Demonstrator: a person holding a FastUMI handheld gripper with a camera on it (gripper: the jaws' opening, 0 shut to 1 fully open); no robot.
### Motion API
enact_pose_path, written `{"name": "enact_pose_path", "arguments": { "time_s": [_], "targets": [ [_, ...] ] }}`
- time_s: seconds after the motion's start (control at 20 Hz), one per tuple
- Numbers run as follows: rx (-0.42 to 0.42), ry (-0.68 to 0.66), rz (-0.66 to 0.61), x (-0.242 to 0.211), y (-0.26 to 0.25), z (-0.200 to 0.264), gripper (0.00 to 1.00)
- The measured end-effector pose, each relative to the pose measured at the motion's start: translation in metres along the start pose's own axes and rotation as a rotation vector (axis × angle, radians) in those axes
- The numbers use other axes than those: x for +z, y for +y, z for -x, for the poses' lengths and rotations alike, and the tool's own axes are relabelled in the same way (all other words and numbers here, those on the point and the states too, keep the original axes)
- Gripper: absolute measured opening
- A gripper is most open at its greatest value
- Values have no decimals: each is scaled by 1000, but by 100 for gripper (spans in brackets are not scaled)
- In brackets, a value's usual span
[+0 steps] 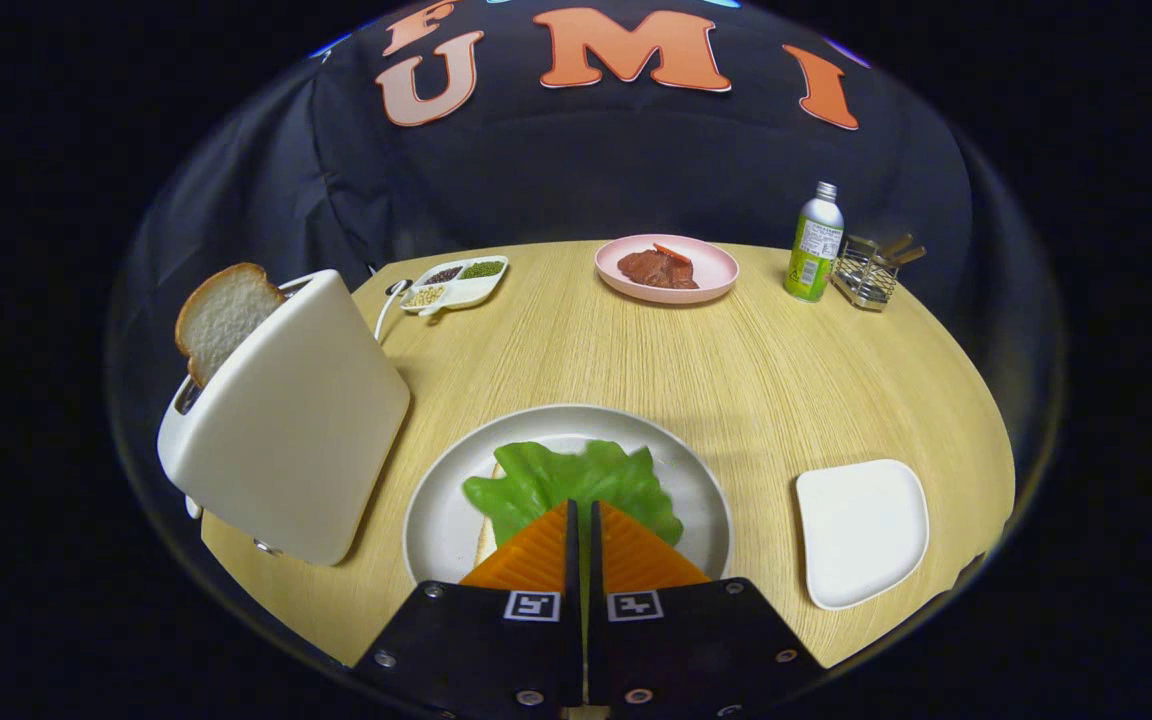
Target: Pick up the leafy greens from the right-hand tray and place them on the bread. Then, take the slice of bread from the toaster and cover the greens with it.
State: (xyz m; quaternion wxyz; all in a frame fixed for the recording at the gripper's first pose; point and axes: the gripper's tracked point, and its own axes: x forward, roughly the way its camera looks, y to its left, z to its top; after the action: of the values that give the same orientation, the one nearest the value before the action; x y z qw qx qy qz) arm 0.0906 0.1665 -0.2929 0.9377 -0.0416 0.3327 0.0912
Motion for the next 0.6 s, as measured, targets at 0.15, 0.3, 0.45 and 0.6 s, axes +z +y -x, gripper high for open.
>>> {"name": "enact_pose_path", "arguments": {
  "time_s": [0.15,0.3,0.45,0.6],
  "targets": [
    [-11,-7,-13,4,-1,0,6],
    [-28,-11,-15,7,-2,5,30],
    [-55,-39,12,21,-2,17,58],
    [-60,-73,22,40,7,33,85]
  ]
}}
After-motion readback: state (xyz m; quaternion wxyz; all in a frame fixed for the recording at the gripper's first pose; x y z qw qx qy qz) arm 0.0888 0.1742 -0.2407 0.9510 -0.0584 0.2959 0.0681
